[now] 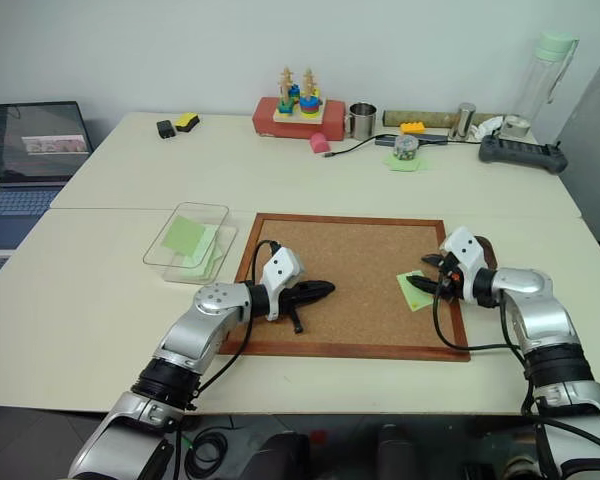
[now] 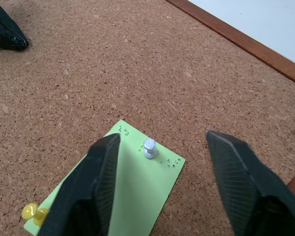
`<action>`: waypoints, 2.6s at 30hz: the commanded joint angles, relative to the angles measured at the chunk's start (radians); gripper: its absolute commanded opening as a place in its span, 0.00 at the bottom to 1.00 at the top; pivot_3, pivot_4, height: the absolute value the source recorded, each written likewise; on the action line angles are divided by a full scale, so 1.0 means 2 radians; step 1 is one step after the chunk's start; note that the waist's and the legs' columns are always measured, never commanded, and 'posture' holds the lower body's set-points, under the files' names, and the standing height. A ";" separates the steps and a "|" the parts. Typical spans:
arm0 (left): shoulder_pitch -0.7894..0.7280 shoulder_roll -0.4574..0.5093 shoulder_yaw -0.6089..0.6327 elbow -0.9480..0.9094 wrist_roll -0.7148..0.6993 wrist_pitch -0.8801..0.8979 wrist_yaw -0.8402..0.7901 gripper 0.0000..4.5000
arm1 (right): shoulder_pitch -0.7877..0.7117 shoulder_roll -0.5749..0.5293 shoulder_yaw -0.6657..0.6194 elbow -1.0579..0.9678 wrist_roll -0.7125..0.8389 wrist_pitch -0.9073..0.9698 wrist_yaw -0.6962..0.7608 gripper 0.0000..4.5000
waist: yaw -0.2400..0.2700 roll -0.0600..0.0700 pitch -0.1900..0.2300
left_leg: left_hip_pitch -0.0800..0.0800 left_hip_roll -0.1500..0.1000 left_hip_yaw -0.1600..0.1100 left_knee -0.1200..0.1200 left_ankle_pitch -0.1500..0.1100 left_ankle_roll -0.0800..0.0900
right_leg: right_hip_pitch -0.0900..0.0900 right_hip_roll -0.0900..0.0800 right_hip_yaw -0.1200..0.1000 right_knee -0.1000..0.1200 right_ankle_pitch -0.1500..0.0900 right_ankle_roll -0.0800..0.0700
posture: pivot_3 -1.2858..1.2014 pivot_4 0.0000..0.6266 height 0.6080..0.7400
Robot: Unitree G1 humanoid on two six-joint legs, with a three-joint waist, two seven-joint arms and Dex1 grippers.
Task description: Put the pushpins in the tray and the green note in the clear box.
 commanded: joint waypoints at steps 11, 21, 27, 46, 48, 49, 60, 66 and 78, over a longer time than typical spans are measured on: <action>0.013 0.001 -0.002 -0.011 0.012 0.006 -0.002 0.00 | -0.006 0.007 -0.005 0.005 -0.016 -0.020 0.010 0.00 | -0.005 0.000 0.000 | 0.000 0.000 0.000 0.002 0.000 0.000 | 0.000 0.000 0.000 0.003 0.000 0.000 | 0.52 0.24 1.00; 0.014 -0.006 0.005 0.019 0.021 -0.001 0.014 0.00 | -0.010 0.012 -0.024 -0.034 0.021 0.023 0.022 0.00 | -0.005 0.000 0.000 | 0.000 0.000 0.000 0.002 0.000 0.000 | 0.000 0.000 0.000 0.003 0.000 0.000 | 0.52 0.24 1.00; 0.017 -0.007 0.002 0.037 0.027 -0.013 0.018 0.00 | -0.012 0.009 -0.044 -0.047 0.051 0.078 0.020 0.00 | -0.005 0.000 0.000 | 0.001 0.000 0.000 0.003 0.000 0.000 | 0.001 0.000 0.000 0.004 0.000 0.000 | 0.52 0.24 1.00; 0.019 -0.005 -0.002 0.043 0.029 -0.018 0.017 0.00 | -0.022 -0.005 -0.112 -0.052 0.092 0.147 -0.019 0.00 | -0.005 0.001 -0.001 | 0.002 0.000 0.000 0.003 0.000 0.000 | 0.001 0.000 0.000 0.004 -0.001 0.001 | 0.52 0.24 1.00; 0.019 -0.005 -0.003 0.041 0.030 -0.018 0.017 0.00 | -0.025 -0.010 -0.115 -0.032 0.073 0.129 -0.044 0.00 | -0.005 0.001 -0.001 | 0.002 0.000 0.000 0.003 0.000 0.000 | 0.001 0.000 0.000 0.004 -0.001 0.001 | 0.52 0.24 1.00; 0.019 -0.005 -0.003 0.041 0.030 -0.018 0.017 0.00 | -0.026 -0.013 -0.114 -0.019 0.059 0.117 -0.058 0.00 | -0.005 0.001 -0.001 | 0.002 0.000 0.000 0.003 0.000 0.000 | 0.001 0.000 0.000 0.004 -0.001 0.001 | 0.52 0.24 1.00; 0.015 -0.005 -0.005 0.046 0.032 -0.024 0.016 0.00 | -0.053 -0.014 -0.098 0.081 -0.008 0.086 -0.141 0.00 | -0.005 0.001 -0.002 | 0.002 0.000 0.000 0.003 0.000 0.000 | 0.001 0.000 0.001 0.004 -0.001 0.001 | 0.52 0.24 1.00; 0.017 -0.002 -0.004 0.044 0.032 -0.025 0.015 0.00 | -0.065 -0.010 -0.102 0.104 -0.011 0.080 -0.145 0.22 | -0.006 0.002 -0.002 | 0.002 0.000 0.000 0.003 0.000 0.001 | 0.001 0.000 0.001 0.004 -0.001 0.001 | 0.52 0.24 1.00; 0.016 -0.001 -0.005 0.046 0.034 -0.029 0.015 0.00 | 0.004 -0.057 -0.099 -0.038 0.030 0.098 -0.031 0.60 | -0.005 0.002 -0.002 | 0.002 0.000 0.000 0.002 0.000 0.001 | 0.001 0.000 0.001 0.004 -0.001 0.002 | 0.52 0.24 1.00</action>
